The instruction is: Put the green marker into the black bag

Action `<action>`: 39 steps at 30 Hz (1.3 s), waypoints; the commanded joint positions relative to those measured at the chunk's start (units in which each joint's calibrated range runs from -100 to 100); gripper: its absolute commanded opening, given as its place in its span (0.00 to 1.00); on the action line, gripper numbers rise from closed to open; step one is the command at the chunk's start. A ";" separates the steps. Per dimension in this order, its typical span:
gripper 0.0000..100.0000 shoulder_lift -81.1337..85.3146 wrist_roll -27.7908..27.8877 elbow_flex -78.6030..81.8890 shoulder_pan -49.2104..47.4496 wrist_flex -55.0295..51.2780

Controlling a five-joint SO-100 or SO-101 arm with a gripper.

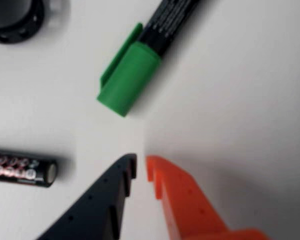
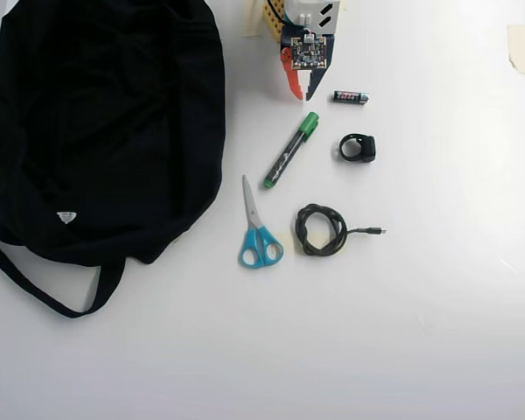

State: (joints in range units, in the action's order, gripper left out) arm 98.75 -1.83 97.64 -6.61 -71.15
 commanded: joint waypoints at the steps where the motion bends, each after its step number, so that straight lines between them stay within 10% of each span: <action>1: 0.02 0.91 -0.11 1.64 -0.12 -1.81; 39: 0.03 -0.25 -0.69 -4.56 -0.72 12.40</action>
State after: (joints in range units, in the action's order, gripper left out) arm 98.75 -2.56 96.07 -7.13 -62.64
